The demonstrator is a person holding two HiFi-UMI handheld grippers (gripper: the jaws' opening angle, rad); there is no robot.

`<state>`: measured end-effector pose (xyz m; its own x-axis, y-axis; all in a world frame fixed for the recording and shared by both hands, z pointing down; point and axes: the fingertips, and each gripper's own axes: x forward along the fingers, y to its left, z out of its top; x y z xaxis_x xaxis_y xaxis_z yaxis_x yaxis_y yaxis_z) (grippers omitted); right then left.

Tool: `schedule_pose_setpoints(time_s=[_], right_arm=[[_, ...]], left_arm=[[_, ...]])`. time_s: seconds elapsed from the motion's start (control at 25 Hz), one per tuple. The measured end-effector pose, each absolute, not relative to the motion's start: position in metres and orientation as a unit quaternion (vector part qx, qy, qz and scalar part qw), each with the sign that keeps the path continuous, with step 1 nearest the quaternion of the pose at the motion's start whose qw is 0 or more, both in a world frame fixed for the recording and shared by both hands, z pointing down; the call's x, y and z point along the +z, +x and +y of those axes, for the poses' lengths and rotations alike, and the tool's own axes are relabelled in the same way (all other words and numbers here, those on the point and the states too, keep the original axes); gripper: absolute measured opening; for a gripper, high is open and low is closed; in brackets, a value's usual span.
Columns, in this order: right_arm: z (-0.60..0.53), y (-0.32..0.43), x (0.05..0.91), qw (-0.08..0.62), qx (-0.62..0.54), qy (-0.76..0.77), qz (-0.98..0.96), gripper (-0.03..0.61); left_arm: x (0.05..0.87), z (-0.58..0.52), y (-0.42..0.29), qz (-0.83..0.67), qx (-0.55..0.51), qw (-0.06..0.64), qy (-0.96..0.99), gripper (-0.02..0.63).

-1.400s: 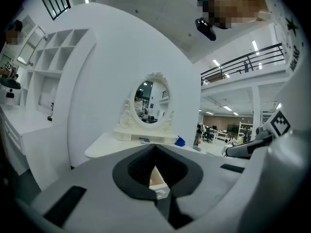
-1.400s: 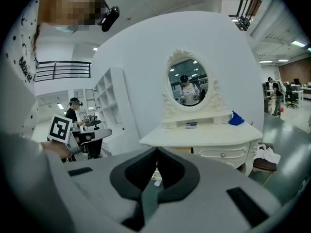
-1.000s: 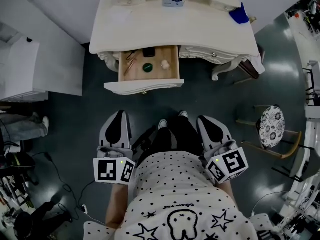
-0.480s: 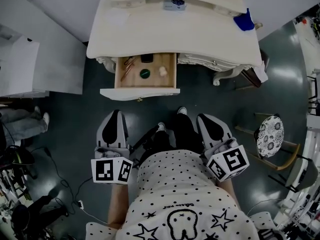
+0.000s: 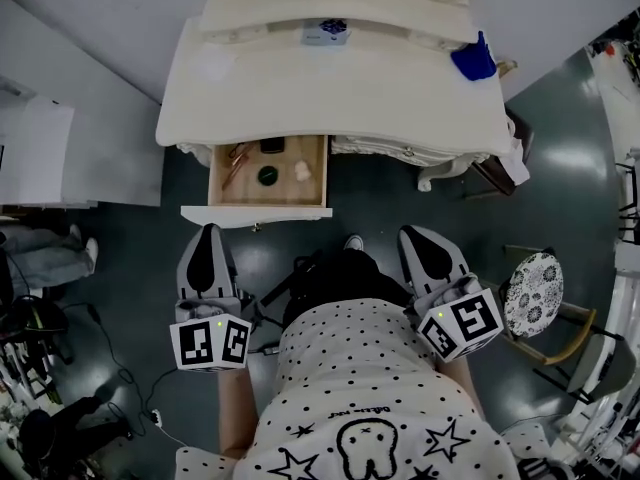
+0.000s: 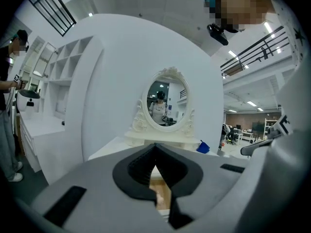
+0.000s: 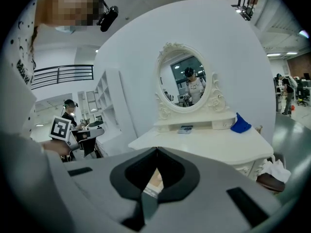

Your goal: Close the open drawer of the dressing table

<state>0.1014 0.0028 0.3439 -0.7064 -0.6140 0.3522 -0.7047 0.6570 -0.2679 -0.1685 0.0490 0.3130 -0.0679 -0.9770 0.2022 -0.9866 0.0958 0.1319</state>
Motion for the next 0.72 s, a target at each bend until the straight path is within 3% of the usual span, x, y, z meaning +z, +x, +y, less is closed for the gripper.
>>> schedule_pose_setpoints(time_s=[0.44, 0.72], right_arm=[[-0.019, 0.120, 0.350, 0.127, 0.197, 0.363, -0.902, 0.009], [-0.031, 0.124, 0.353, 0.138, 0.205, 0.376, -0.893, 0.009]], left_arm=[[0.342, 0.038, -0.172, -0.751, 0.052, 0.137, 0.644, 0.014], [0.407, 0.041, -0.186, -0.738, 0.129, 0.195, 0.633, 0.012]])
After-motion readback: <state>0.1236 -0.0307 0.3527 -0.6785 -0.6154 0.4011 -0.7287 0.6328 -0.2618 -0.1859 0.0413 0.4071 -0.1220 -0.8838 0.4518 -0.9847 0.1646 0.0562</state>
